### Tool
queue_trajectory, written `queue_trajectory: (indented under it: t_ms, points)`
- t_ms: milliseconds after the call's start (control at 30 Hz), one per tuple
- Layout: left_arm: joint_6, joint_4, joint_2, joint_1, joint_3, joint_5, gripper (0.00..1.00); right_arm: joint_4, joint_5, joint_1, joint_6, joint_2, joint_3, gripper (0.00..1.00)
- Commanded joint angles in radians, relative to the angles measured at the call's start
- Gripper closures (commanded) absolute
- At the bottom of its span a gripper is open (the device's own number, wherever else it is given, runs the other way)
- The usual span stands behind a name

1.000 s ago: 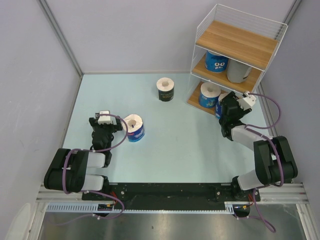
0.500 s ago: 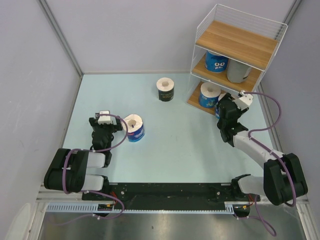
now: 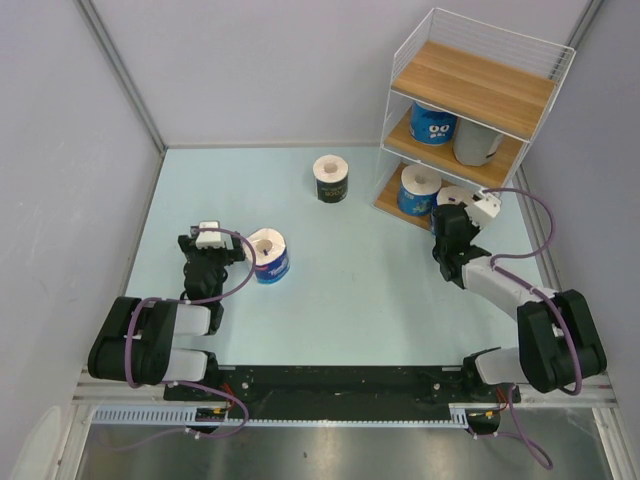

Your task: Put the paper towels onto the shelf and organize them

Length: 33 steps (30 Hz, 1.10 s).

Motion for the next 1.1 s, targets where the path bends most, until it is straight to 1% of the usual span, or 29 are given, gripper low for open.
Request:
queue_trajectory:
  t_ms: [0,200,600,800,900,967,1033,1067]
  points:
    - [-0.007,0.036,-0.018,0.003,0.007,0.031,0.00,0.015,-0.002,-0.026,0.037,0.043,0.000,0.68]
    - [-0.007,0.034,-0.017,0.003,0.007,0.031,0.00,0.064,-0.033,-0.055,0.038,0.109,0.011,0.68]
    - [-0.007,0.034,-0.017,0.003,0.007,0.031,0.00,0.065,-0.059,-0.081,0.052,0.225,0.109,0.66]
    - [-0.007,0.034,-0.018,0.003,0.007,0.031,0.00,0.065,-0.063,-0.083,0.040,0.247,0.141,0.66]
    - [-0.007,0.034,-0.017,0.003,0.007,0.031,0.00,0.023,-0.069,-0.075,0.052,0.223,0.141,0.66]
    - [-0.007,0.034,-0.018,0.003,0.007,0.031,0.00,-0.011,-0.059,-0.036,0.043,0.183,0.137,0.66]
    - [-0.007,0.034,-0.017,0.003,0.007,0.031,0.00,0.010,-0.024,0.027,-0.001,0.140,0.106,0.64]
    - [-0.007,0.034,-0.018,0.003,0.007,0.031,0.00,0.018,0.005,0.100,-0.015,0.099,0.097,0.63]
